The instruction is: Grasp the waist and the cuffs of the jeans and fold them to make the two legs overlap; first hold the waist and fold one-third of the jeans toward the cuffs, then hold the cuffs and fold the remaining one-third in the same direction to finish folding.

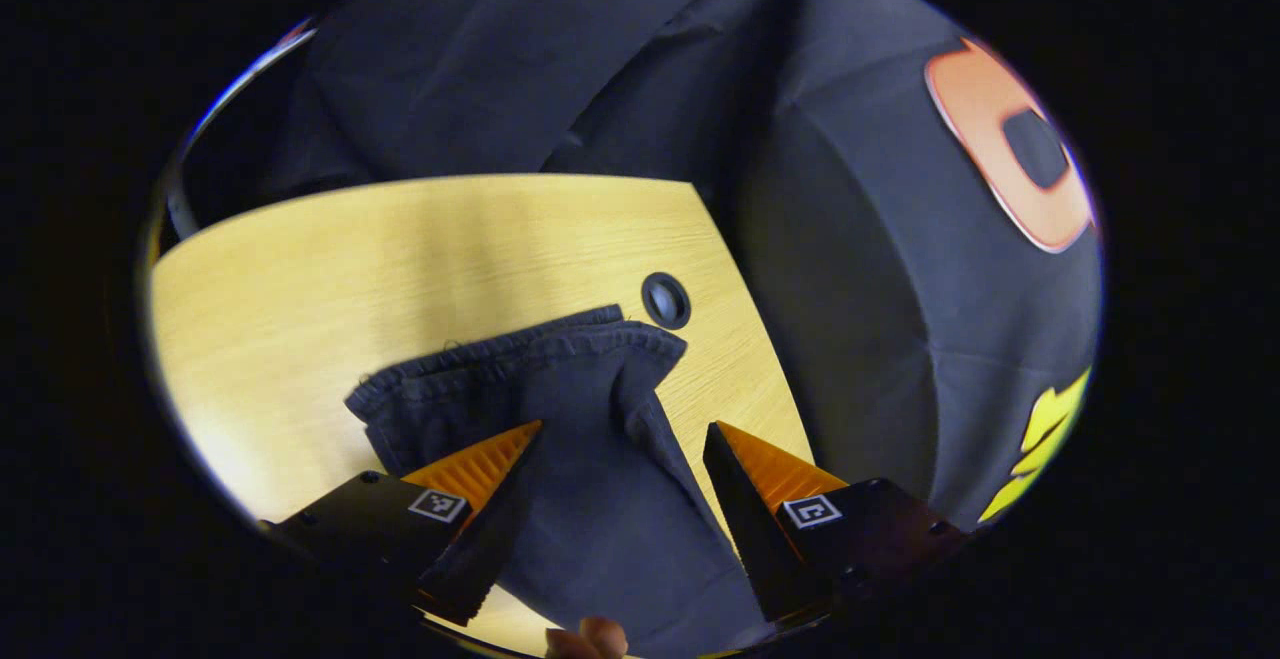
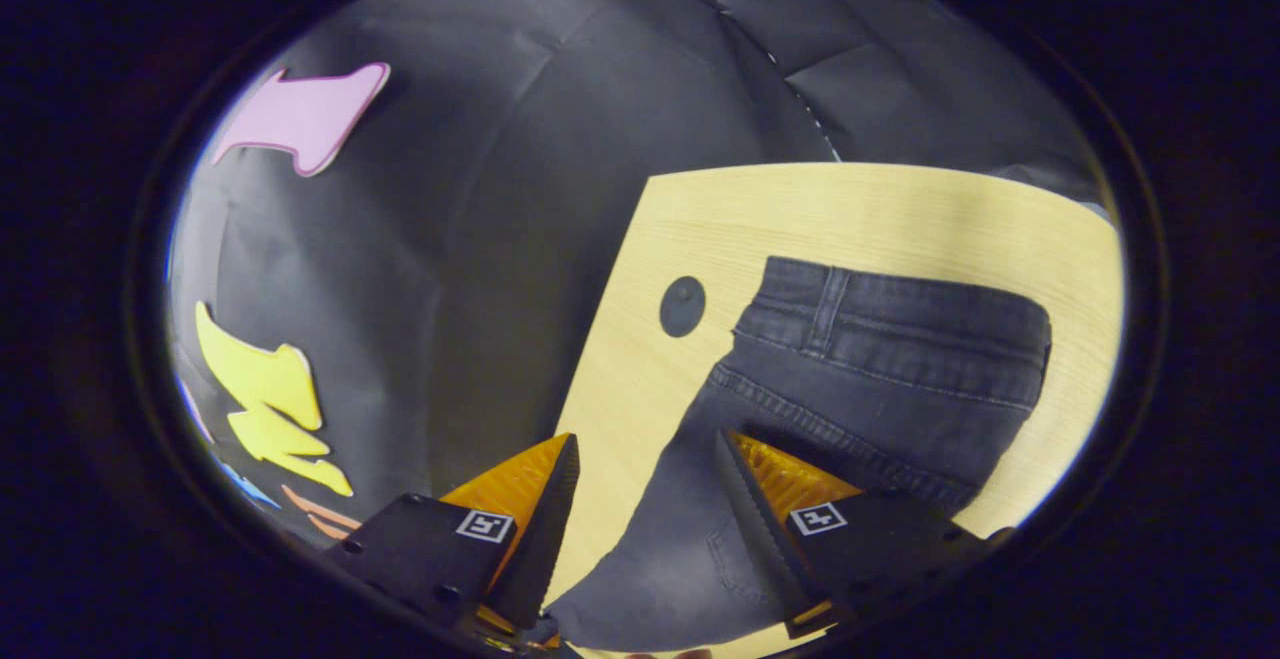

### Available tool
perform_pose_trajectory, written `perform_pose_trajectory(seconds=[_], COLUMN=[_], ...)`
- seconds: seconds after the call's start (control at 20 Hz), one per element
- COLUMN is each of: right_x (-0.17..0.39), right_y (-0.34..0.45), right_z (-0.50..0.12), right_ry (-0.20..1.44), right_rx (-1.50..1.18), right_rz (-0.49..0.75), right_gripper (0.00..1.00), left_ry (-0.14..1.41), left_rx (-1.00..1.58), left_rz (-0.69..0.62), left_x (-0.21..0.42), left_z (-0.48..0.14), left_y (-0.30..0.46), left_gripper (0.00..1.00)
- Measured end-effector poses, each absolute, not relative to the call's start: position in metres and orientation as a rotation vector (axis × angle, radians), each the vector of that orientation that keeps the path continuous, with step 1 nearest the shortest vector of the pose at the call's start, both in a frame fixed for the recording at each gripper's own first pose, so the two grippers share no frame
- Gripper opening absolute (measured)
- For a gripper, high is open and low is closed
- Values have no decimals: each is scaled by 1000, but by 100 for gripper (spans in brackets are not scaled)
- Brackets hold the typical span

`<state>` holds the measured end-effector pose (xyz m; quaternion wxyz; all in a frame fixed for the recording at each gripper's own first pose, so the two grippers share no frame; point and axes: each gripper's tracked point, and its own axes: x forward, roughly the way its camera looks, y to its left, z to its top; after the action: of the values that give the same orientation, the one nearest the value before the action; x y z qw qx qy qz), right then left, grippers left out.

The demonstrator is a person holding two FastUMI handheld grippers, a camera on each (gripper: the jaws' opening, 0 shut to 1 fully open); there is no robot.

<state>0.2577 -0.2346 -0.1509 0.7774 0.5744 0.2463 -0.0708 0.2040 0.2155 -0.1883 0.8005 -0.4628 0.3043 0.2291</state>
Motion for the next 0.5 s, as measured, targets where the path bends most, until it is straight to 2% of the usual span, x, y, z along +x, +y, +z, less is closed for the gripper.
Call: perform_pose_trajectory(seconds=[0.05,0.1,0.15,0.25,0.5], right_x=[248,236,224,194,143], right_y=[-240,-247,-256,-282,-326], right_z=[-146,-142,-140,-147,-197], right_ry=[522,509,503,500,564], right_rx=[1218,1194,1167,1104,1087], right_rz=[-151,-156,-172,-240,-404], right_gripper=[77,77,93,84,85], left_ry=[629,605,577,520,366], left_rx=[-921,-847,-777,-657,-363], left_rz=[458,428,399,334,203], left_x=[200,195,197,179,148], left_z=[-172,-154,-143,-111,-29], left_y=[215,215,209,203,163], left_gripper=[99,99,99,99,99])
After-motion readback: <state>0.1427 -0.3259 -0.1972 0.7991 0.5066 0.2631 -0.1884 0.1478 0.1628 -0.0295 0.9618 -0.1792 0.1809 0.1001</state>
